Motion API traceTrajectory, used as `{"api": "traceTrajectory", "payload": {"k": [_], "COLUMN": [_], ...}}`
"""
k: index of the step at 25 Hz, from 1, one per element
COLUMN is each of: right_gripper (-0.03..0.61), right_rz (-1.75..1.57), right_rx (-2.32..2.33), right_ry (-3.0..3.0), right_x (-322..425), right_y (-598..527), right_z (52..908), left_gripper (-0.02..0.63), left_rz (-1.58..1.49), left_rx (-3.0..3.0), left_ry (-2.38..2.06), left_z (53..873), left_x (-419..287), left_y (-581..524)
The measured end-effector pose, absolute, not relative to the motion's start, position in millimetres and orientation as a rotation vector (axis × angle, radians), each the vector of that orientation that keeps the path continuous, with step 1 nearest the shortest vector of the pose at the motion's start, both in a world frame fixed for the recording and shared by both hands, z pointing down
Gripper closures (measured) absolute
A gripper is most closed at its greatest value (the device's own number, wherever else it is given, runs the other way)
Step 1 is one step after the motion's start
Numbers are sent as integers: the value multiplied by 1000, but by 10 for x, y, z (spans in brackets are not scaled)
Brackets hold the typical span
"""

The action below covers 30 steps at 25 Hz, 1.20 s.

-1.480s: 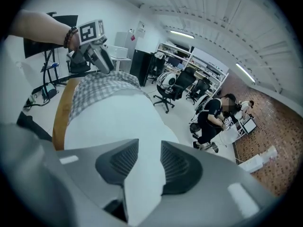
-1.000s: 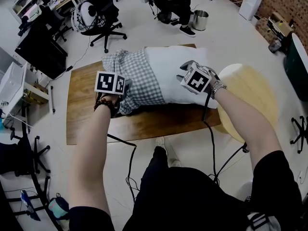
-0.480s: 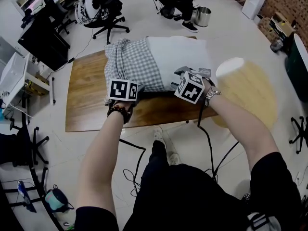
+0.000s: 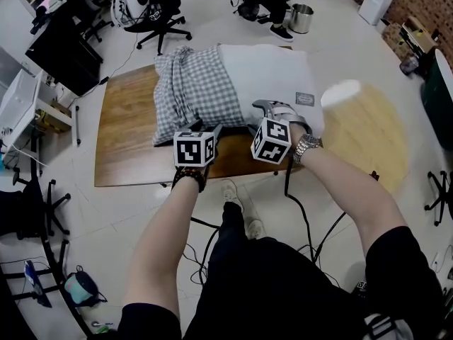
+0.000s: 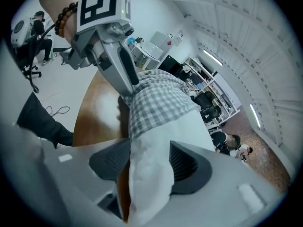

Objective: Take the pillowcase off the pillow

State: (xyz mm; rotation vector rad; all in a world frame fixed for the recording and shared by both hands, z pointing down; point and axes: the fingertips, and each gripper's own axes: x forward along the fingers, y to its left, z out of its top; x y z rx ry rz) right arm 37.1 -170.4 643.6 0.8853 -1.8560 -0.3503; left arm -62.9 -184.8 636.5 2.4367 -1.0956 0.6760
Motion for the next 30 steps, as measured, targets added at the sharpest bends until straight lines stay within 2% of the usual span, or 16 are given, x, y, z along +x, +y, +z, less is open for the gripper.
{"api": "traceTrajectory", "payload": {"k": [6, 13, 18, 20, 22, 24, 25, 26, 27, 30], "right_gripper": [313, 301, 307, 351, 424, 476, 499, 523, 539, 555], "right_rz": [-451, -611, -670, -671, -678, -672, -665, -658, -653, -651], "right_rx": [900, 877, 889, 889, 897, 911, 919, 925, 929, 941], "right_ry": [-1757, -1623, -1531, -1536, -1541, -1556, -1565, -1575, -1586, -1602], "right_x": [360, 348, 462, 458, 469, 491, 506, 518, 527, 602], "right_y": [-1944, -2304, -2484, -2537, -2585, -2605, -2612, -2617, -2621, -2626], "right_z": [6514, 6632, 6635, 6635, 6605, 6595, 6588, 6581, 6567, 6502], "left_gripper": [354, 307, 312, 355, 384, 441, 492, 569, 602, 606], "left_rz": [619, 593, 621, 608, 607, 623, 636, 650, 664, 701], "left_rx": [2454, 2433, 2350, 2291, 2259, 2247, 2248, 2252, 2257, 2260], "left_ry": [-1152, -1241, -1268, -1288, -1296, -1293, -1287, -1280, -1274, -1282], "left_z": [6499, 6756, 6966, 6996, 6994, 6987, 6978, 6963, 6945, 6913], "left_x": [-699, -776, -812, -897, -947, -966, -966, -964, -964, -1046], "left_y": [-2053, -2435, -2638, -2755, -2858, -2908, -2918, -2922, -2923, -2929]}}
